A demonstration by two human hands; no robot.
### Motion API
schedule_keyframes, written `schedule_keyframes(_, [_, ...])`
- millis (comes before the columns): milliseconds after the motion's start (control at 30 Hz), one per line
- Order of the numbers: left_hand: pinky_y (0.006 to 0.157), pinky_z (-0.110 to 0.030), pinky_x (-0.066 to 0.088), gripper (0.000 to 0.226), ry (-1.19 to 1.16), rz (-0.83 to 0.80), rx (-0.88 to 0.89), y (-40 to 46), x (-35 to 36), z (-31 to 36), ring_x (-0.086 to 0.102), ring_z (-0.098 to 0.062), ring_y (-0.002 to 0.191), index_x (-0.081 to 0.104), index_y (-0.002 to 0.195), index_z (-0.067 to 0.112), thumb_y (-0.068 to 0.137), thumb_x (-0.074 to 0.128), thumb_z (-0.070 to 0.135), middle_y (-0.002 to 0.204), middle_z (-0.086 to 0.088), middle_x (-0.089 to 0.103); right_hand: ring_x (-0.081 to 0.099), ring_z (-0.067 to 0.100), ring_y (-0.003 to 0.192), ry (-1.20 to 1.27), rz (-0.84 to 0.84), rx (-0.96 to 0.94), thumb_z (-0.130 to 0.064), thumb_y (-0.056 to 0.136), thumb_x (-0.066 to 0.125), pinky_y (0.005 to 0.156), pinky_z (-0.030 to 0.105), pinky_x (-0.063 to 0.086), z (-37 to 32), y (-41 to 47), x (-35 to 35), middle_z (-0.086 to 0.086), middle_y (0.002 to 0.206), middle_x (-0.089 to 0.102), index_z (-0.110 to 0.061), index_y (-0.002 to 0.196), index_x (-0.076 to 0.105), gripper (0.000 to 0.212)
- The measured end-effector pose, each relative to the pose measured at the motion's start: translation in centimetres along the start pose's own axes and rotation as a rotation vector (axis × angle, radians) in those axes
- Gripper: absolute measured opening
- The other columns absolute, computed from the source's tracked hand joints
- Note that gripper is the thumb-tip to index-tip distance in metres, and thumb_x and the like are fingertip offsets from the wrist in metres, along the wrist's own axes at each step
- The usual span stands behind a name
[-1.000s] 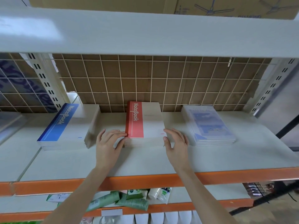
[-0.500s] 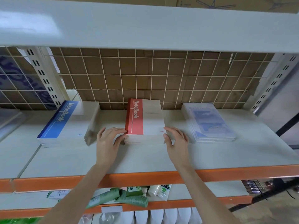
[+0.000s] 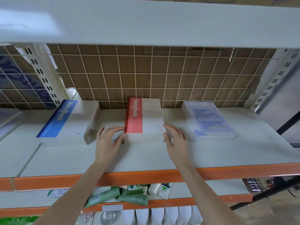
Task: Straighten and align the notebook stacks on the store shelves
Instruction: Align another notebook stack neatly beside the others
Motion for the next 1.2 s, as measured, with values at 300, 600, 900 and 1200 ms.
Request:
schedule_keyframes(300, [0.109, -0.053, 0.030, 0.039, -0.101, -0.018, -0.097, 0.2, -0.5, -0.5, 0.051, -0.007, 0.102, 0.057, 0.124, 0.016, 0.090, 0.050, 0.034, 0.117, 0.014, 0.052, 0.035, 0.012, 0.134, 0.084, 0.021, 0.037, -0.019, 0.098, 0.049, 0.113, 0.033, 0.015, 0.9, 0.4, 0.1, -0.004, 0.139, 0.048, -0.015, 0.135, 0.048, 0.037])
schedule_keyframes(600, [0.071, -0.027, 0.053, 0.038, 0.053, -0.158, -0.411, 6.5, -0.8, -2.3, 0.056, -0.005, 0.070, 0.045, 0.131, 0.045, 0.093, 0.045, 0.049, 0.103, 0.009, 0.063, 0.034, 0.020, 0.138, -0.125, -0.126, -0.020, -0.022, 0.097, 0.051, 0.112, 0.038, 0.023, 0.6, 7.2, 0.6, 0.004, 0.145, 0.044, -0.011, 0.140, 0.043, 0.045])
schedule_keyframes(900, [0.102, -0.019, 0.031, 0.044, -0.522, -0.237, -0.616, 10.2, 4.1, -3.7, 0.043, -0.017, 0.130, 0.048, 0.136, 0.008, 0.097, 0.030, 0.001, 0.141, -0.006, 0.047, 0.055, -0.011, 0.069, 0.376, -0.198, 0.283, -0.002, 0.095, 0.037, 0.059, -0.004, 0.034, 0.5, 12.4, 1.7, -0.031, 0.069, 0.060, -0.023, 0.110, 0.065, 0.037])
schedule_keyframes(1200, [0.110, -0.029, 0.027, 0.053, -0.857, -0.289, -0.863, 11.2, 6.6, -4.6, 0.041, -0.021, 0.131, 0.042, 0.138, 0.003, 0.089, 0.024, -0.002, 0.142, -0.009, 0.046, 0.057, -0.001, 0.071, 0.629, -0.255, 0.497, 0.006, 0.088, 0.037, 0.077, 0.017, 0.038, 1.7, 13.9, 3.3, -0.010, 0.074, 0.065, -0.016, 0.083, 0.067, 0.037])
Point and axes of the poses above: each hand's wrist, its own y-axis towards the middle knuckle, its own x-axis out of the palm, z = x × y, the point moved 5 cm from there along y, towards the middle knuckle
